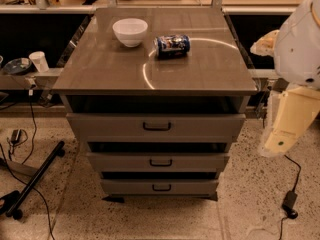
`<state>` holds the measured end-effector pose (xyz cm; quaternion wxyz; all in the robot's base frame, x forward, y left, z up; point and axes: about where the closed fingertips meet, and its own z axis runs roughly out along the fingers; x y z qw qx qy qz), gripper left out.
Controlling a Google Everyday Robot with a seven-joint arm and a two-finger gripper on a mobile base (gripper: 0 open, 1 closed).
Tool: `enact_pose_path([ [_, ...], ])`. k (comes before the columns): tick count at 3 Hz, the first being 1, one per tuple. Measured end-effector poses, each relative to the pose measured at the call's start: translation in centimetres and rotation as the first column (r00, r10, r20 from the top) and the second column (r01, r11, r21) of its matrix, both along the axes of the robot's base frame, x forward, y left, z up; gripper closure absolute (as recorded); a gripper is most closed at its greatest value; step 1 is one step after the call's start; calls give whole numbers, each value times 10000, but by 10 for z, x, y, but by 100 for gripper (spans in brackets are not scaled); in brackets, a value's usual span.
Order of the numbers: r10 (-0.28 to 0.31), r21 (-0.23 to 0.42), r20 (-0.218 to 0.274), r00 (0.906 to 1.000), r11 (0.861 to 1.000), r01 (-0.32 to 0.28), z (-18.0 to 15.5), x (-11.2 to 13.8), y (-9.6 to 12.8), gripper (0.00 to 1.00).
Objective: Open top drawer
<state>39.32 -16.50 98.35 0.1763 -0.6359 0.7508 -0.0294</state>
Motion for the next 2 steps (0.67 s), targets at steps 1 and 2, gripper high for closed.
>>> enact_pose_path([
  [1,0,0,0,10000,10000,0,0,0,0,0],
  [2,0,0,1,10000,10000,0,0,0,0,18],
])
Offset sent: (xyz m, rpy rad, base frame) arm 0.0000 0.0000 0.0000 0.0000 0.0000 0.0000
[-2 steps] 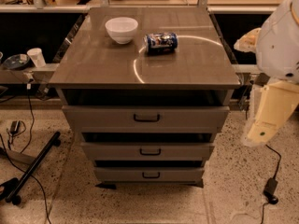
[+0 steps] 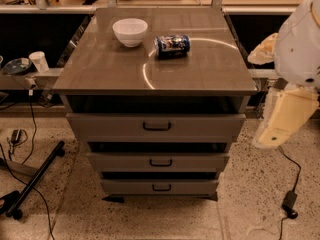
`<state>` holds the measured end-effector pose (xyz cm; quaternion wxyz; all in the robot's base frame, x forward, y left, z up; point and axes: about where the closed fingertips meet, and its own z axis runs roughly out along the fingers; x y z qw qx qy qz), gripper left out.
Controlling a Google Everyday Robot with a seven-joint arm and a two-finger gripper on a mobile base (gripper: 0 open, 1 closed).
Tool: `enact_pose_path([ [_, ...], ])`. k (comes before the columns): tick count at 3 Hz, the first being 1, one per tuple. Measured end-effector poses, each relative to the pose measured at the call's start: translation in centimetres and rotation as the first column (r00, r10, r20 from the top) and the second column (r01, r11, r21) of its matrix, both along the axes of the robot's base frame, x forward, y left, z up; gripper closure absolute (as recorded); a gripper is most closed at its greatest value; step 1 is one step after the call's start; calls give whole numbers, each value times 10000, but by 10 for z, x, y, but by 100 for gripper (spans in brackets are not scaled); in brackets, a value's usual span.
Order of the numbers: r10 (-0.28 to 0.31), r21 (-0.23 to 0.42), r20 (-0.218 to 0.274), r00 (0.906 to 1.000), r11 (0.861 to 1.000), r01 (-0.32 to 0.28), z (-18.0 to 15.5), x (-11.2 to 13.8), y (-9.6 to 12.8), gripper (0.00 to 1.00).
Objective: Open top drawer
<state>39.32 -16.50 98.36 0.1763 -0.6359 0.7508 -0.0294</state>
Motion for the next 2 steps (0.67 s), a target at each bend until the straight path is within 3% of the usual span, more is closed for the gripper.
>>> enact_pose_path([
  [2,0,0,1,10000,10000,0,0,0,0,80],
])
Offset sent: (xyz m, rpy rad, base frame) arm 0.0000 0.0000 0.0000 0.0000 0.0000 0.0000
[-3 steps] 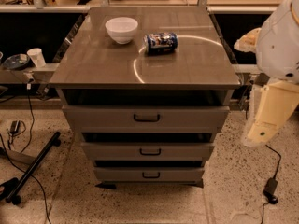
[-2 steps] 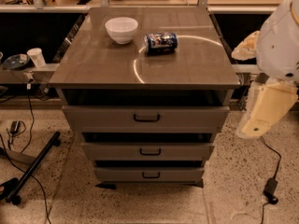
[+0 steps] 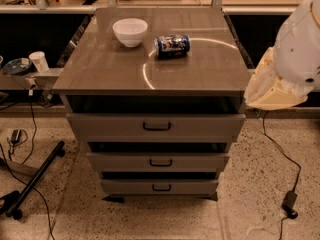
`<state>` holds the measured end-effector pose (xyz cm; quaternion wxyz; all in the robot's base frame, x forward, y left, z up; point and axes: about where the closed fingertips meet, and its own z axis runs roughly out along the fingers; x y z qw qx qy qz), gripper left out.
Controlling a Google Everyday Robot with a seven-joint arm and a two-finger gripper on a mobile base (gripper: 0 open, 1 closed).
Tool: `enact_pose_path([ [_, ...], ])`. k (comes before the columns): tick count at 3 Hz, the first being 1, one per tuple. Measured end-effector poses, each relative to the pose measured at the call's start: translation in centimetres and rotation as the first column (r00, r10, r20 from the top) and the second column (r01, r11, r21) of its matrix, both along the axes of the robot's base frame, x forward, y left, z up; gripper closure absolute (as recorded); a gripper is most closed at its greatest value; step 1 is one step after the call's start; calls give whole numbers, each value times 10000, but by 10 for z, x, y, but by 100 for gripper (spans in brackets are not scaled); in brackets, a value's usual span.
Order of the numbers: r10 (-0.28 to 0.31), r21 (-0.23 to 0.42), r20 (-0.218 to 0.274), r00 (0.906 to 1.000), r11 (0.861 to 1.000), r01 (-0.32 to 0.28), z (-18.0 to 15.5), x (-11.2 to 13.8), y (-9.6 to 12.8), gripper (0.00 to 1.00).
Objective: Open top drawer
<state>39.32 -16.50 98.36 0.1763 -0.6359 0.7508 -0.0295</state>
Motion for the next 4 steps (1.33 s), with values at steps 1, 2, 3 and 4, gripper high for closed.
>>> enact_pose_path([
  [1,0,0,1,10000,10000,0,0,0,0,100],
  [2,0,0,2,10000,10000,0,0,0,0,0],
  [3,4,0,5,10000,10000,-4,0,0,0,0],
  [4,188,-12,158,9997,9998,-188,1,-1,5,0],
])
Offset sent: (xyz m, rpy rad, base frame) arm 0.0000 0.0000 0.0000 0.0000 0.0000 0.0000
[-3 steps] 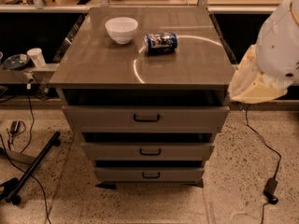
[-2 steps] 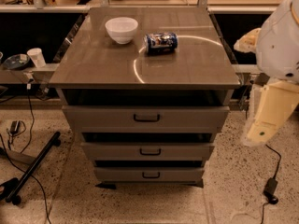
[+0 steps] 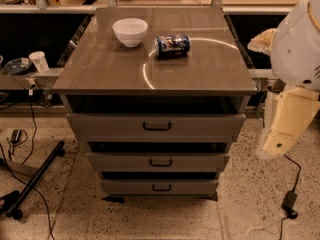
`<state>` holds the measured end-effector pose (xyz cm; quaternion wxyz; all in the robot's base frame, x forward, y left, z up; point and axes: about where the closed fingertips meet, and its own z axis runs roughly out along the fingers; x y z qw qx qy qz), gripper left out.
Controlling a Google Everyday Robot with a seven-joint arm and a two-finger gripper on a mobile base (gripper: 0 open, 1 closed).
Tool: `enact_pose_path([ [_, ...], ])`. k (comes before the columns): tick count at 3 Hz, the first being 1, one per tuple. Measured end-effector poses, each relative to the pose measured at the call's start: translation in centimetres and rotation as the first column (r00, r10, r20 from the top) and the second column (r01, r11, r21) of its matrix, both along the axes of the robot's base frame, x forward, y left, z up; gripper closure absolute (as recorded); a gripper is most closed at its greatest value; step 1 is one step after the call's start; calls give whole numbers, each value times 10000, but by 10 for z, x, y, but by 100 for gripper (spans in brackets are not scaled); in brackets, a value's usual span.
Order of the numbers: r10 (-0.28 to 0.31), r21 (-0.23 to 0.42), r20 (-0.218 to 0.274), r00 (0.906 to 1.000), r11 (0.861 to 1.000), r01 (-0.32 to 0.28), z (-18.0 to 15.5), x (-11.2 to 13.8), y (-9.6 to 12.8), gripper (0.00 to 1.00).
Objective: Open top drawer
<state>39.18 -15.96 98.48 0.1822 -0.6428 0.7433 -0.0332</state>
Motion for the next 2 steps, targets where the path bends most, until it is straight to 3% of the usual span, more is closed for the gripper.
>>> enact_pose_path([
  [2,125,496,-78,9999,9987,-121,-23,2,2,0],
])
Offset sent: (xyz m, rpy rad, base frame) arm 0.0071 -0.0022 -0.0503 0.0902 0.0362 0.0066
